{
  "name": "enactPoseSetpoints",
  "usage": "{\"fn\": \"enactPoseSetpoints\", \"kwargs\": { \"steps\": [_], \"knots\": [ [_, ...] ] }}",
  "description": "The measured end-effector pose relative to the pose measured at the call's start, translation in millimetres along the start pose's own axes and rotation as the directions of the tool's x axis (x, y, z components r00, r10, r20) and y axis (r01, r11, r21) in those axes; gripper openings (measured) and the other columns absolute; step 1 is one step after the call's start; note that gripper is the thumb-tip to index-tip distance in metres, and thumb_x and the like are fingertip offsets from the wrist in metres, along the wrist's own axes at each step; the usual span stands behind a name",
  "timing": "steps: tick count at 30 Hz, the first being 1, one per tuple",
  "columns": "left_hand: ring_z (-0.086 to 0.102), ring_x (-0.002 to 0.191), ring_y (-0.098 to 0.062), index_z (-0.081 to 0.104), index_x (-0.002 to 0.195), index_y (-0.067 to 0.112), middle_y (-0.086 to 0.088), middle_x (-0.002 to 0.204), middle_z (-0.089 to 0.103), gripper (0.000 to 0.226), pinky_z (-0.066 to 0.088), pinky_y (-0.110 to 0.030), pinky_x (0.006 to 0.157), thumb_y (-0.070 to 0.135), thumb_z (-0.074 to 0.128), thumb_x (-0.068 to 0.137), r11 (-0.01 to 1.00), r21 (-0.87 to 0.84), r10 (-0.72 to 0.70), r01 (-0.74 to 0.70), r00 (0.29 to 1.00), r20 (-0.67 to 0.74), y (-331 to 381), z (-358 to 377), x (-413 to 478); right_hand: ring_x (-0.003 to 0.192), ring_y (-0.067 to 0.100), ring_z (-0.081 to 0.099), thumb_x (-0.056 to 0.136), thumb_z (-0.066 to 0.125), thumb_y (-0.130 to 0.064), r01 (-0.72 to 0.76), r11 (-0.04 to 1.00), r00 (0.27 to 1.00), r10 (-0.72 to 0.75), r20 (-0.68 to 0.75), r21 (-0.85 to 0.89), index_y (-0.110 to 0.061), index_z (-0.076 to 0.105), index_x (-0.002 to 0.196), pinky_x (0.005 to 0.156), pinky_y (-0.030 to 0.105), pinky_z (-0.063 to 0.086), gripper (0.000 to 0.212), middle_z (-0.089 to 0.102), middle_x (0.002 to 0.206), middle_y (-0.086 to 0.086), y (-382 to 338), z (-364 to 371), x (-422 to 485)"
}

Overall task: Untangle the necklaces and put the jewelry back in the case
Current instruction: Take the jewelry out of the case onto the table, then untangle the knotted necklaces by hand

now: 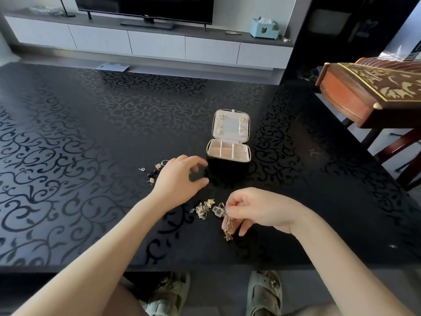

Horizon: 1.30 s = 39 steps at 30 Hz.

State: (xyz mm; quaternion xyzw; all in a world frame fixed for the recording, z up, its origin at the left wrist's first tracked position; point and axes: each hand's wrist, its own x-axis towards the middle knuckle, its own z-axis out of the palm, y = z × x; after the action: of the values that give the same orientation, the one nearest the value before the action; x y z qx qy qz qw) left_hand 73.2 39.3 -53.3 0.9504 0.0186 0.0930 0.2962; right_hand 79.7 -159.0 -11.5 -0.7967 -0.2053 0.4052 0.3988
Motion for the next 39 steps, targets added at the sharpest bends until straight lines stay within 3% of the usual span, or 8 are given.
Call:
{"fn": "enactPoseSetpoints", "kwargs": {
  "steps": [3, 7, 19, 24, 28, 34, 37, 39],
  "knots": [
    [0.047, 0.068, -0.001, 0.062, 0.101, 0.032, 0.012, 0.079, 0.051, 0.032, 0.037, -0.019, 0.064, 0.037, 0.075, 0.072, 1.0, -0.019, -0.001, 0.004, 0.99, 0.141, 3, -10, -23, 0.089, 0.02, 0.066, 0.096, 0.049, -0.013, 0.026, 1.0, 0.998, -0.026, -0.056, -0.002, -0.006, 0.058, 0.09, 0.076, 0.031, 0.056, 0.013, 0.069, 0.103, 0.013, 6, 9, 6],
    [0.047, 0.067, -0.001, 0.061, 0.101, 0.037, 0.014, 0.08, 0.051, 0.034, 0.04, -0.02, 0.066, 0.042, 0.075, 0.07, 0.997, 0.065, 0.008, -0.032, 0.944, 0.331, 1, -9, -38, 0.098, 0.018, 0.064, 0.095, 0.05, -0.017, 0.065, 0.997, 0.98, -0.07, -0.185, -0.035, -0.005, 0.062, 0.097, 0.083, 0.032, 0.056, 0.017, 0.066, 0.109, 0.01, 10, 3, 11],
    [0.052, 0.087, -0.018, 0.065, 0.103, 0.02, 0.005, 0.091, 0.052, 0.017, 0.04, -0.027, 0.072, 0.023, 0.06, 0.087, 0.984, 0.166, -0.069, 0.07, 0.998, -0.011, -8, 0, -14, 0.087, 0.026, 0.068, 0.095, 0.05, -0.008, 0.057, 0.973, 0.95, 0.016, -0.313, 0.222, 0.002, 0.06, 0.091, 0.076, 0.034, 0.058, 0.015, 0.068, 0.098, 0.02, 8, -8, 15],
    [0.058, 0.088, -0.002, 0.069, 0.101, 0.023, 0.014, 0.093, 0.063, 0.019, 0.043, -0.013, 0.079, 0.019, 0.066, 0.082, 0.989, -0.146, 0.007, 0.004, 0.997, 0.075, 8, -6, -30, 0.087, 0.029, 0.069, 0.096, 0.049, -0.006, 0.077, 0.872, 0.977, 0.03, -0.211, 0.482, 0.0, 0.06, 0.087, 0.075, 0.034, 0.059, 0.015, 0.068, 0.099, 0.025, 3, -4, 14],
    [0.052, 0.11, -0.015, 0.066, 0.114, 0.026, 0.01, 0.116, 0.061, 0.031, 0.041, -0.035, 0.095, 0.026, 0.066, 0.083, 0.961, 0.111, 0.232, -0.253, 0.957, 0.175, -3, 6, -36, 0.09, 0.032, 0.069, 0.095, 0.05, -0.009, 0.033, 0.892, 0.982, 0.056, -0.182, 0.45, 0.001, 0.06, 0.093, 0.075, 0.036, 0.058, 0.014, 0.068, 0.102, 0.024, 3, -4, 11],
    [0.053, 0.115, -0.026, 0.065, 0.118, 0.018, 0.0, 0.125, 0.061, 0.031, 0.042, -0.044, 0.096, 0.023, 0.062, 0.087, 0.958, 0.206, 0.186, -0.201, 0.978, 0.091, -15, 6, -23, 0.089, 0.032, 0.069, 0.095, 0.051, -0.009, -0.016, 0.889, 0.982, 0.101, -0.162, 0.458, 0.006, 0.059, 0.101, 0.074, 0.035, 0.059, 0.018, 0.069, 0.102, 0.025, 3, -1, 8],
    [0.055, 0.109, -0.016, 0.066, 0.115, 0.02, 0.005, 0.113, 0.064, 0.027, 0.039, -0.027, 0.097, 0.024, 0.062, 0.088, 0.993, 0.008, 0.115, -0.115, 0.993, 0.003, -3, 4, -30, 0.086, 0.03, 0.069, 0.095, 0.05, -0.007, 0.0, 0.829, 0.985, 0.096, -0.143, 0.559, 0.003, 0.059, 0.095, 0.073, 0.035, 0.059, 0.014, 0.068, 0.1, 0.026, -1, 1, 9],
    [0.061, 0.102, -0.007, 0.067, 0.11, 0.022, 0.01, 0.103, 0.068, 0.022, 0.043, -0.02, 0.091, 0.026, 0.06, 0.089, 0.934, -0.349, -0.032, 0.079, 0.99, 0.138, 12, -2, -38, 0.085, 0.029, 0.07, 0.094, 0.05, -0.006, 0.009, 0.784, 0.989, 0.084, -0.121, 0.62, 0.004, 0.06, 0.095, 0.073, 0.033, 0.059, 0.014, 0.068, 0.097, 0.024, -1, 3, 9]
  ]
}}
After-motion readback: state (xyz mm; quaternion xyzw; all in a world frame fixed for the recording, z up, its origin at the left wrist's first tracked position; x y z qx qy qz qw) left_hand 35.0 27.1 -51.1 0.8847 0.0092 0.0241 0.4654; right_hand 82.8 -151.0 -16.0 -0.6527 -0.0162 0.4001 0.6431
